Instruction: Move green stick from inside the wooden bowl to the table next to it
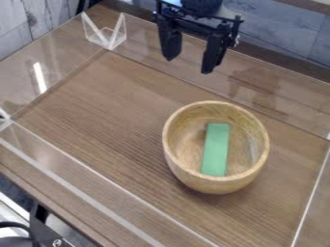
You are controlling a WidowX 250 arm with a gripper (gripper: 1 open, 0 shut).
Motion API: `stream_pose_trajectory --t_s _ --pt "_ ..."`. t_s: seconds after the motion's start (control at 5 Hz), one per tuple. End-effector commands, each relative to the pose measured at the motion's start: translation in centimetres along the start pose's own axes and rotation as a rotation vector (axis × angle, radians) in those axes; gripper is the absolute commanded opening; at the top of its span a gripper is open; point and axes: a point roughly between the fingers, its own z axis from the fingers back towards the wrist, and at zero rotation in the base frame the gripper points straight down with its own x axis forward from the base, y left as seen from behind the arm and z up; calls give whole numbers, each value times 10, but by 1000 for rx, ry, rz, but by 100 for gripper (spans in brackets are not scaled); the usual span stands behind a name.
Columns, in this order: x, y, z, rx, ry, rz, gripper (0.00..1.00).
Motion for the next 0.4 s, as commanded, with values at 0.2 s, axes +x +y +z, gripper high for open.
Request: stream_pose_trajectory --t_s 0.2 --pt "-24 -19 -35 -21 13 46 100"
